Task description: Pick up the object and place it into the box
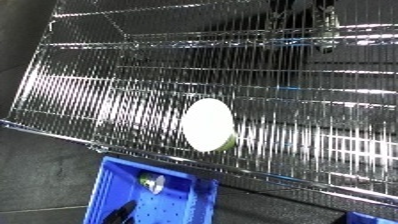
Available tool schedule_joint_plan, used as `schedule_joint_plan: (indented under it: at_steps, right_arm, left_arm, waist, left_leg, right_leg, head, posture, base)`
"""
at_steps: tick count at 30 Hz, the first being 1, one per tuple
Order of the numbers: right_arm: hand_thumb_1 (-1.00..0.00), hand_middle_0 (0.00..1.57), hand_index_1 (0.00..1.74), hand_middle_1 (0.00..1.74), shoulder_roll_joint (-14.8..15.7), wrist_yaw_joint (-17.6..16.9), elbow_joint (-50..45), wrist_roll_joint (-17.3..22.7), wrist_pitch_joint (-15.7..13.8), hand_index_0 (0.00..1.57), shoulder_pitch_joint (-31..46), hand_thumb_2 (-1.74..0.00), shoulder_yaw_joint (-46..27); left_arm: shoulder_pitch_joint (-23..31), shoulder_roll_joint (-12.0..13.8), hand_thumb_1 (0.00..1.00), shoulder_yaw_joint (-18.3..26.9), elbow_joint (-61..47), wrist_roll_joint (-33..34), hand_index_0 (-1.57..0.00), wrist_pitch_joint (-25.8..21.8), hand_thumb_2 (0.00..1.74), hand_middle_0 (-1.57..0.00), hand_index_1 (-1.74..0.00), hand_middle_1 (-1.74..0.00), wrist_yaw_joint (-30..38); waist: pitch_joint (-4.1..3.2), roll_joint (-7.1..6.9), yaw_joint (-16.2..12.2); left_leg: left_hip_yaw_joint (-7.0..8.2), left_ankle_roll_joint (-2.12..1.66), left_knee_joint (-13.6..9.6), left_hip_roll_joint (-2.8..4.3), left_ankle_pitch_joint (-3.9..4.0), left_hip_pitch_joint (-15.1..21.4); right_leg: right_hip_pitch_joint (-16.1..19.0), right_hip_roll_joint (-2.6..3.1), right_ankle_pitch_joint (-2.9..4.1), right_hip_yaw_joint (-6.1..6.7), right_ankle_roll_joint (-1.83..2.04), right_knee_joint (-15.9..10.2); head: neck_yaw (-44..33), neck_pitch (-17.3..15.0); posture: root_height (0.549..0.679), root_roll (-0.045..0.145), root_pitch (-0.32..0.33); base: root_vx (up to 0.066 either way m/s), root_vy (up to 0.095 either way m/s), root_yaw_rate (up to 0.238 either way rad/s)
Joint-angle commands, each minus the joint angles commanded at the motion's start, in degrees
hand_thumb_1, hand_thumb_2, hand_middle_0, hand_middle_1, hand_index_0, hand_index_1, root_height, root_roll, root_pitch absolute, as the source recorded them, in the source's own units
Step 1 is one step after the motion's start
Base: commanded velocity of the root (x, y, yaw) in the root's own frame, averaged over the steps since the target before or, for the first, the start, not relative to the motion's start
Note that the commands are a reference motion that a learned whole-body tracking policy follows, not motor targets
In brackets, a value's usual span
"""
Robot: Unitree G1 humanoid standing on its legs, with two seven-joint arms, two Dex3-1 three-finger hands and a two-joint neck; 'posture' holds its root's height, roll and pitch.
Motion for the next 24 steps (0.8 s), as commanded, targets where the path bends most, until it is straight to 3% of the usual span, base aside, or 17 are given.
schedule_joint_plan:
  at_steps: [7,14,24]
  right_arm:
    - [0.00,0.00,0.00,0.00,-0.8,0.7,1.2,2.7,-0.8,0.00,1.4,0.00,-0.7]
    - [0.00,0.00,0.00,0.00,-1.3,1.5,2.2,5.6,-1.1,0.00,2.8,0.00,-1.7]
    - [0.00,0.00,0.00,0.00,0.4,1.9,3.1,8.3,-2.5,0.00,4.8,0.00,-3.1]
  left_arm:
    - [0.5,5.0,0.00,-3.0,-20.0,-2.4,0.00,-2.2,0.00,0.00,0.00,0.00,-5.4]
    - [-0.7,9.9,0.00,-2.5,-37.9,-4.3,0.00,-2.1,0.00,0.00,0.00,0.00,-4.3]
    - [-1.1,10.3,0.00,2.9,-47.5,-4.8,0.00,-4.4,0.00,0.00,0.00,0.00,-2.0]
  waist:
    - [0.00,0.01,1.9]
    - [0.00,-0.03,3.5]
    - [0.00,-1.05,4.9]
  left_leg:
    - [-0.97,0.13,-0.6,-0.57,-0.36,-0.6]
    - [-1.67,0.04,-0.9,-1.25,-0.57,-0.7]
    - [-2.71,-0.03,-1.8,-1.79,-0.50,-0.3]
  right_leg:
    - [-0.2,-0.89,0.16,-1.33,0.26,0.0]
    - [0.2,-1.77,0.58,-2.48,0.62,-0.3]
    - [1.3,-1.67,1.17,-3.41,0.84,-1.5]
  head:
    - [4.5,-2.2]
    - [9.0,-4.1]
    - [12.4,-5.1]
  posture:
    - [0.645,0.029,0.117]
    - [0.647,0.029,0.119]
    - [0.650,0.025,0.122]
  base:
    - [0.013,-0.019,0.152]
    - [0.022,-0.036,0.141]
    - [0.020,-0.058,0.063]
